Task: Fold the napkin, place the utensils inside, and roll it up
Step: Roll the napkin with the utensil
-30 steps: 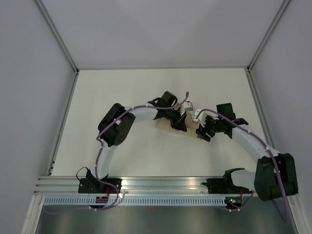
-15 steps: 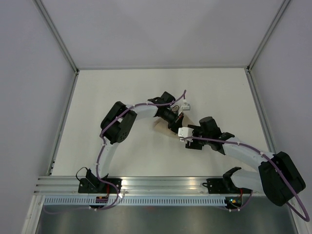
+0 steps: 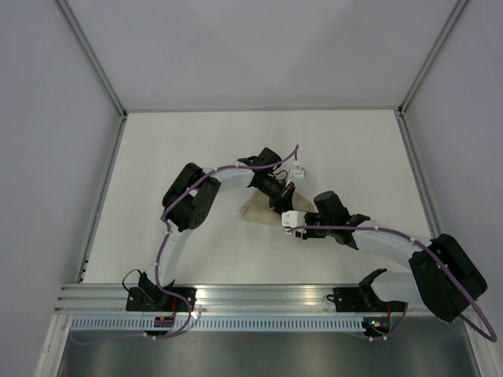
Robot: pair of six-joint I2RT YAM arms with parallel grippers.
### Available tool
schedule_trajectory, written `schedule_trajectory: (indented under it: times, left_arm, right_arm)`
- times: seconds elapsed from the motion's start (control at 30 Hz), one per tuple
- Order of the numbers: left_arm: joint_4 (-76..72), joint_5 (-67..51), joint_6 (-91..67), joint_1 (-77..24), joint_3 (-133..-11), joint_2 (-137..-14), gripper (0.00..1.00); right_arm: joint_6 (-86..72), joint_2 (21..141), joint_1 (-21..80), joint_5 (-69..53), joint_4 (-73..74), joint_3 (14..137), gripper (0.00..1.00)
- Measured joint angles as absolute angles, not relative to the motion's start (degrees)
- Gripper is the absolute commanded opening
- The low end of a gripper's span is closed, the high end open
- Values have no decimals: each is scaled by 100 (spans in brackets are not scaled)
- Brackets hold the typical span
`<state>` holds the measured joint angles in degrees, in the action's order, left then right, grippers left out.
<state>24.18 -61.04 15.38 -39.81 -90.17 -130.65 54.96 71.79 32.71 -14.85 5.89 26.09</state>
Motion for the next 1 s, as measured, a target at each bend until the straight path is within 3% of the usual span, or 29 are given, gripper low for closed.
schedule_trajectory:
  times: [0.07, 0.17, 0.47, 0.77, 1.0]
  left_arm:
    - [2473, -6071, 1540, -3970, -9017, -13056, 32]
    - [2556, -5946, 1538, -3966, -8997, -12980, 38]
    - [2121, -4735, 1284, -3933, -8381, -12073, 43]
    - [121, -2390, 513, -3675, -6713, -9966, 48]
    - [-1520, -1249, 143, -3721, -5107, -8383, 49]
  right_arm:
    - [5492, 7271, 3293, -1417, 593, 2665, 32]
    - [5468, 7526, 3306, -1260, 735, 2917, 23]
    - [5009, 8224, 3315, -1063, 1640, 3844, 19]
    - [4764, 9170, 3061, -1461, 3367, 5218, 18]
    - [4917, 10606, 2471, -2250, 5092, 6836, 18]
